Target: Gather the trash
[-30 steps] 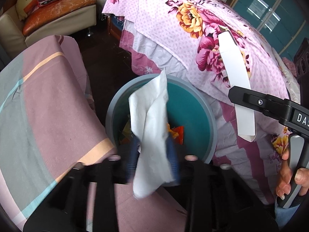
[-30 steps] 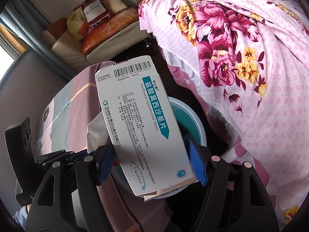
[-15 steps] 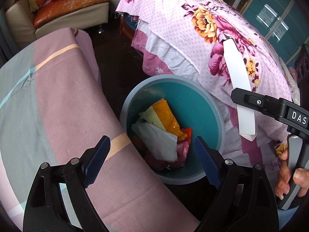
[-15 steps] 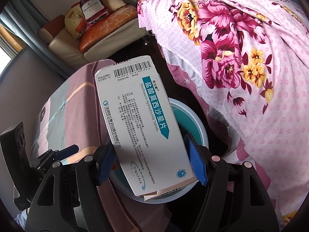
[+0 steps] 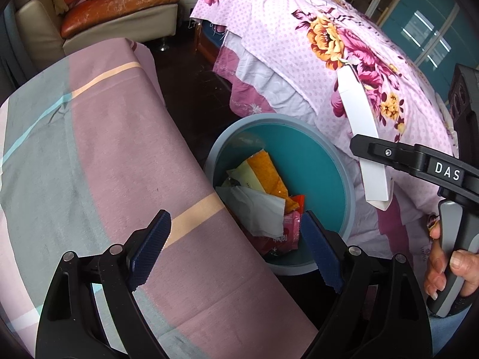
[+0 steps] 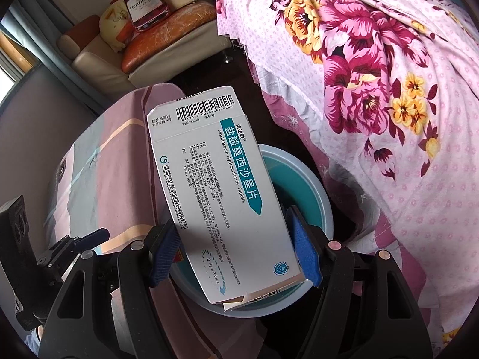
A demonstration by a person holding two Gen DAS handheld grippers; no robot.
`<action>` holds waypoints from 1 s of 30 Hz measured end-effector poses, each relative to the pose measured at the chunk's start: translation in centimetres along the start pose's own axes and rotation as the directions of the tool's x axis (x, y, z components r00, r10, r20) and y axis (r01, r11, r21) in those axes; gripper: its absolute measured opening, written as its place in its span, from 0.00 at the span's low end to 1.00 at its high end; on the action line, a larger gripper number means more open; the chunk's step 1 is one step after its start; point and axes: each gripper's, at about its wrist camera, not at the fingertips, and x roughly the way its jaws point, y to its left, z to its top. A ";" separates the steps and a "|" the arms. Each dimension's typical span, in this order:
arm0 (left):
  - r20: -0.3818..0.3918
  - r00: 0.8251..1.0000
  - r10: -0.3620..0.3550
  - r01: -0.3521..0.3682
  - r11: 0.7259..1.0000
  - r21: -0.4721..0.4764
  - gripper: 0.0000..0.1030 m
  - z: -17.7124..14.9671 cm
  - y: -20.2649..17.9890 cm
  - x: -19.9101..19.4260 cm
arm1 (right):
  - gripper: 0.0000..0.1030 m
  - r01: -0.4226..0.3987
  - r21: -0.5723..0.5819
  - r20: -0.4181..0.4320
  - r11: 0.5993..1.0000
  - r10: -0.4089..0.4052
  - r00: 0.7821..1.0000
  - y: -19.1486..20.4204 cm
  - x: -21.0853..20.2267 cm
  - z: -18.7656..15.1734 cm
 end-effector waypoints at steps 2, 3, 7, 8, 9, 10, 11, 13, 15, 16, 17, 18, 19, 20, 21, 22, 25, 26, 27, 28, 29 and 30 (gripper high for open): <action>0.004 1.000 0.001 -0.001 1.000 -0.001 0.86 0.0 0.2 -0.1 | 0.64 0.002 -0.003 -0.002 1.000 -0.002 1.000 0.1 0.1 0.0; 0.007 1.000 0.003 -0.003 1.000 -0.001 0.86 0.0 0.2 -0.2 | 0.64 0.006 -0.005 -0.003 1.000 -0.006 1.000 0.2 0.2 0.1; 0.016 1.000 0.004 -0.004 1.000 -0.004 0.86 0.0 0.6 -0.4 | 0.64 0.020 -0.009 -0.007 1.000 -0.020 1.000 0.5 0.5 0.2; 0.018 1.000 0.004 -0.003 1.000 -0.005 0.86 0.1 0.7 -0.5 | 0.65 0.023 -0.009 -0.008 1.000 -0.023 1.000 0.6 0.6 0.2; 0.019 1.000 0.004 -0.003 1.000 -0.007 0.86 0.1 0.7 -0.5 | 0.65 0.026 -0.009 -0.010 1.000 -0.026 1.000 0.7 0.7 0.3; 0.020 1.000 0.003 -0.003 1.000 -0.008 0.86 0.1 0.8 -0.5 | 0.65 0.029 -0.010 -0.014 1.000 -0.029 0.999 0.8 0.8 0.3; 0.021 1.000 0.003 -0.003 1.000 -0.009 0.86 0.1 0.8 -0.5 | 0.65 0.033 -0.013 -0.020 0.999 -0.033 0.999 0.9 1.0 0.4; 0.023 1.000 0.004 -0.004 1.000 -0.010 0.86 0.1 1.0 -0.6 | 0.65 0.036 -0.016 -0.025 0.999 -0.036 0.999 1.0 1.2 0.5; 0.023 1.000 0.008 -0.007 1.000 -0.012 0.86 0.0 1.2 -0.6 | 0.67 0.036 -0.013 -0.036 0.999 -0.036 0.999 1.1 1.6 0.5; 0.022 1.000 0.010 -0.010 1.000 -0.013 0.86 0.0 1.2 -0.5 | 0.71 0.037 -0.012 -0.037 0.999 -0.037 0.999 1.2 1.7 0.5; 0.019 1.000 0.012 -0.012 1.000 -0.013 0.86 0.0 1.3 -0.5 | 0.72 0.034 -0.007 -0.047 0.999 -0.035 0.998 1.3 1.9 0.5; 0.013 1.000 0.012 -0.012 1.000 -0.014 0.86 0.0 1.4 -0.4 | 0.73 0.029 0.000 -0.055 1.000 -0.029 0.998 1.4 2.1 0.5; 0.008 1.000 0.013 -0.013 1.000 -0.016 0.86 0.0 1.5 -0.4 | 0.73 0.027 0.003 -0.058 1.000 -0.027 0.998 1.4 2.1 0.5; 0.005 1.000 0.017 -0.017 1.000 -0.017 0.86 0.0 1.5 -0.3 | 0.74 0.027 0.004 -0.061 1.000 -0.026 0.998 1.4 2.2 0.4; 0.005 1.000 0.020 -0.020 1.000 -0.018 0.86 0.0 1.6 -0.3 | 0.74 0.028 -0.001 -0.061 1.000 -0.028 0.998 1.5 2.2 0.4; 0.005 1.000 0.024 -0.024 1.000 -0.017 0.86 -0.1 1.6 -0.4 | 0.74 0.028 -0.005 -0.062 1.000 -0.028 0.998 1.7 2.2 0.3; 0.007 0.999 0.035 -0.035 0.999 -0.018 0.86 -0.3 1.7 -0.6 | 0.78 0.019 -0.012 -0.064 1.000 -0.019 0.998 1.8 2.0 0.0; 0.006 0.999 0.035 -0.035 0.999 -0.017 0.86 -0.4 1.7 -0.7 | 0.78 0.016 -0.019 -0.065 1.000 -0.017 0.998 2.0 1.8 -0.2; 0.006 0.999 0.035 -0.035 0.999 -0.017 0.86 -0.5 1.7 -0.8 | 0.79 0.015 -0.023 -0.066 1.000 -0.017 0.998 2.2 1.7 -0.2; 0.007 0.999 0.036 -0.036 0.999 -0.016 0.86 -0.6 1.7 -1.0 | 0.80 0.013 -0.027 -0.067 1.000 -0.015 0.998 2.4 1.6 -0.3; 0.009 0.999 0.039 -0.039 0.999 -0.016 0.86 -0.7 1.7 -1.2 | 0.83 0.005 -0.032 -0.068 0.999 -0.007 0.998 2.6 1.3 -0.5; 0.013 0.999 0.043 -0.043 0.999 -0.015 0.86 -0.8 1.7 -1.5 | 0.85 -0.004 -0.035 -0.068 0.999 0.001 0.998 2.8 1.1 -0.6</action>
